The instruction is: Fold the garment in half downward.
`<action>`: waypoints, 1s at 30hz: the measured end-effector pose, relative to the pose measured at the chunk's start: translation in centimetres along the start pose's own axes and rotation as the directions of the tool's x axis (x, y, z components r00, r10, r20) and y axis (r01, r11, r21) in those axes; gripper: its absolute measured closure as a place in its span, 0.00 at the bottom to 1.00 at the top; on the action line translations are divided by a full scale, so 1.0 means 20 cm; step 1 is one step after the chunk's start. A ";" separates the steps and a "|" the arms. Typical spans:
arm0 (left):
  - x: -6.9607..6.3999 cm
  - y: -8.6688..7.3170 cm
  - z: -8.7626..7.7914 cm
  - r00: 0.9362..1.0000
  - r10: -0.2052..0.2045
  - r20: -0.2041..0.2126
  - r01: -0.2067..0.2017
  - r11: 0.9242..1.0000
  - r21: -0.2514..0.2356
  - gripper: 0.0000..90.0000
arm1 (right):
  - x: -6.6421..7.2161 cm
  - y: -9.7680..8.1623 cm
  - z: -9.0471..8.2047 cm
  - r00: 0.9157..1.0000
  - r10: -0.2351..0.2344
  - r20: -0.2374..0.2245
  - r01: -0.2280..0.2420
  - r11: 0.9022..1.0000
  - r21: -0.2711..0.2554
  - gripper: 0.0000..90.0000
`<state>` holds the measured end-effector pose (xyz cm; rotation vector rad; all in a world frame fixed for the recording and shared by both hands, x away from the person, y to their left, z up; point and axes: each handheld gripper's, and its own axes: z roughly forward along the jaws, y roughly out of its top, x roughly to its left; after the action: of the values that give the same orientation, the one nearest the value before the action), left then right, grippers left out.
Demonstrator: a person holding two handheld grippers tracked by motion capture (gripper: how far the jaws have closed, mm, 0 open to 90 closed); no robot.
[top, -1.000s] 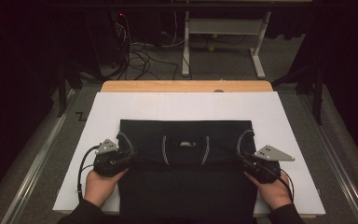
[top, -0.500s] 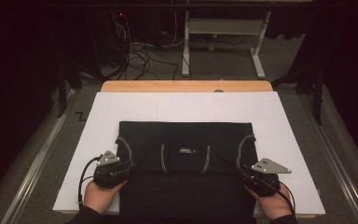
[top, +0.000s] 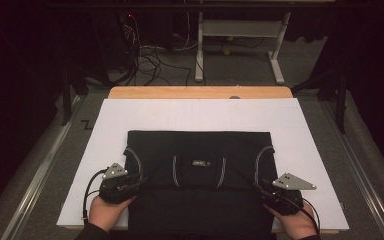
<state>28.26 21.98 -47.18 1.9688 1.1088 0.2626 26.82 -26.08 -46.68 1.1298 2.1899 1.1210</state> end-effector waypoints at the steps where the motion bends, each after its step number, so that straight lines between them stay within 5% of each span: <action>1: 0.00 0.00 -0.01 1.000 0.003 -0.007 -0.003 1.000 -0.015 0.61 | -0.01 0.00 -0.01 1.000 0.013 -0.012 -0.013 1.000 -0.012 0.64; 8: 0.04 0.00 -0.08 1.000 -0.002 0.003 0.002 0.995 -0.102 0.42 | -0.02 0.03 -0.03 0.998 0.045 -0.043 -0.048 0.996 -0.081 0.48; 23: -0.02 0.08 -0.05 0.998 0.057 0.029 -0.053 0.991 -0.121 0.02 | -0.03 0.12 -0.02 0.996 0.073 -0.053 -0.082 0.981 -0.176 0.15; 27: -0.03 0.09 -0.05 0.997 0.067 0.033 -0.062 0.991 -0.120 0.00 | -0.01 0.15 -0.01 0.996 0.068 -0.052 -0.076 0.980 -0.185 0.00; 30: -0.03 0.11 -0.05 0.998 0.053 0.034 -0.048 0.990 -0.131 0.00 | 0.01 0.17 0.00 0.999 0.040 -0.036 -0.046 0.984 -0.170 0.00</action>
<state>28.75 21.47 -44.86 1.8800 0.9941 0.3163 28.29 -24.67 -43.92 1.0959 2.0565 1.3270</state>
